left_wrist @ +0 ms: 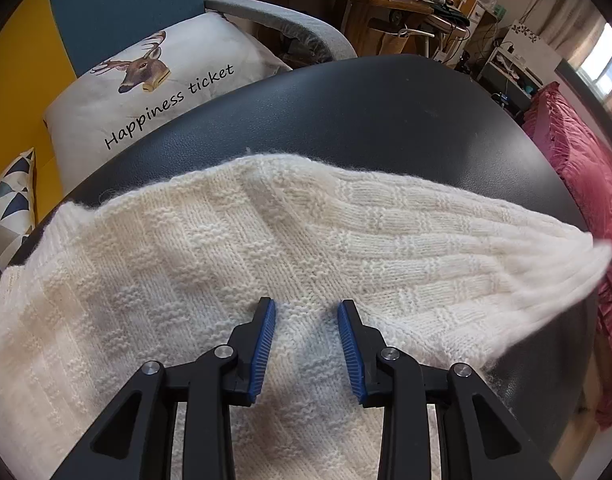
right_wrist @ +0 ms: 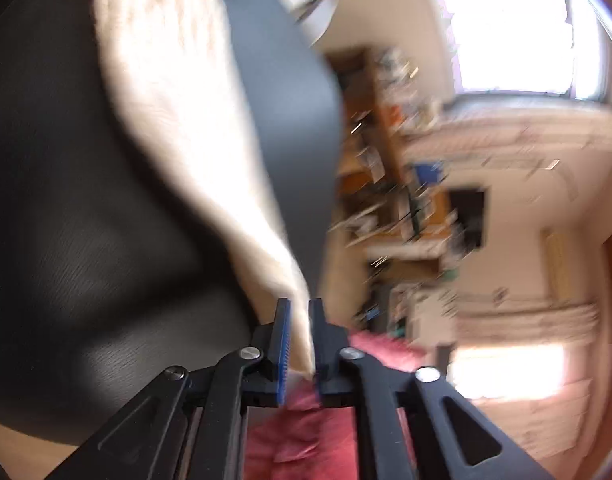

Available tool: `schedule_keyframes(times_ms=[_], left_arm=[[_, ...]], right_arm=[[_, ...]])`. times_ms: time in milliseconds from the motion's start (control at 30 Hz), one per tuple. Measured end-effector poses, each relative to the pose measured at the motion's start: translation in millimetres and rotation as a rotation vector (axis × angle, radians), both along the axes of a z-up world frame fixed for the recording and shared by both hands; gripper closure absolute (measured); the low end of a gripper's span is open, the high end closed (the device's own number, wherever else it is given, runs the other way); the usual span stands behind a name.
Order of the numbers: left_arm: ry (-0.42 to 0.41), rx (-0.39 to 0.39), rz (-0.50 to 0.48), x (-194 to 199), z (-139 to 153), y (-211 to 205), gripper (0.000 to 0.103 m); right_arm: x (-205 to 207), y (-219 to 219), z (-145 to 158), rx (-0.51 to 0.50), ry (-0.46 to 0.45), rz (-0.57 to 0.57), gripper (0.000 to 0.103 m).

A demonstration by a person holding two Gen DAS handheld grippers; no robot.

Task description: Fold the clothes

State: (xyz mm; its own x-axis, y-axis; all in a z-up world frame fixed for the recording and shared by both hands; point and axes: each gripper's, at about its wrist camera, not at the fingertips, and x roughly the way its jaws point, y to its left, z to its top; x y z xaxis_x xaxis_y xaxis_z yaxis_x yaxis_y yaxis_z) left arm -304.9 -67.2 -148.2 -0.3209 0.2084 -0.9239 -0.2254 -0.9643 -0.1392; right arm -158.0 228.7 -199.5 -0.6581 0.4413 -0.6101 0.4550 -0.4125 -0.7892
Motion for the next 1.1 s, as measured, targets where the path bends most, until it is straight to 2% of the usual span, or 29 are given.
schedule_keyframes(times_ms=[67, 133, 200, 267, 367, 400, 467, 567, 667, 767, 900, 967, 1100], left_arm=[[-0.019, 0.041, 0.016, 1, 2, -6, 0.069], [-0.037, 0.090, 0.030, 3, 6, -13, 0.069], [-0.035, 0.133, 0.037, 5, 15, -19, 0.070], [-0.034, 0.178, 0.022, 6, 25, -20, 0.070], [0.008, 0.157, -0.048, 7, 42, -2, 0.070], [0.018, 0.145, -0.069, 4, 46, 4, 0.070], [0.020, 0.121, -0.078, -3, 43, 13, 0.070], [0.021, 0.083, -0.093, -15, 39, 27, 0.070], [0.011, 0.029, -0.116, -26, 21, 37, 0.070], [0.003, -0.012, -0.082, -34, 3, 37, 0.070], [0.010, 0.008, 0.012, -41, -11, 33, 0.070], [0.041, -0.005, 0.010, -35, -10, 36, 0.070], [0.082, 0.126, 0.017, -8, 17, 17, 0.070]], right_arm=[[5, 14, 7, -0.113, -0.084, -0.073, 0.079], [7, 28, 29, -0.270, -0.141, -0.159, 0.079], [-3, 39, 58, -0.489, -0.175, -0.257, 0.079], [-19, 37, 74, -0.671, -0.194, -0.288, 0.077], [-43, 31, 94, -0.935, -0.220, -0.316, 0.077], [-52, 22, 94, -0.960, -0.226, -0.307, 0.077], [-79, 5, 84, -0.939, -0.253, -0.315, 0.077], [-102, -11, 51, -0.812, -0.266, -0.366, 0.079], [-107, -3, 41, -0.775, -0.228, -0.410, 0.079], [-110, 8, 34, -0.747, -0.185, -0.452, 0.079], [-114, 19, 26, -0.716, -0.130, -0.497, 0.078], [-112, -1, 34, -0.758, -0.150, -0.434, 0.078], [-106, -47, 53, -0.855, -0.203, -0.288, 0.078]])
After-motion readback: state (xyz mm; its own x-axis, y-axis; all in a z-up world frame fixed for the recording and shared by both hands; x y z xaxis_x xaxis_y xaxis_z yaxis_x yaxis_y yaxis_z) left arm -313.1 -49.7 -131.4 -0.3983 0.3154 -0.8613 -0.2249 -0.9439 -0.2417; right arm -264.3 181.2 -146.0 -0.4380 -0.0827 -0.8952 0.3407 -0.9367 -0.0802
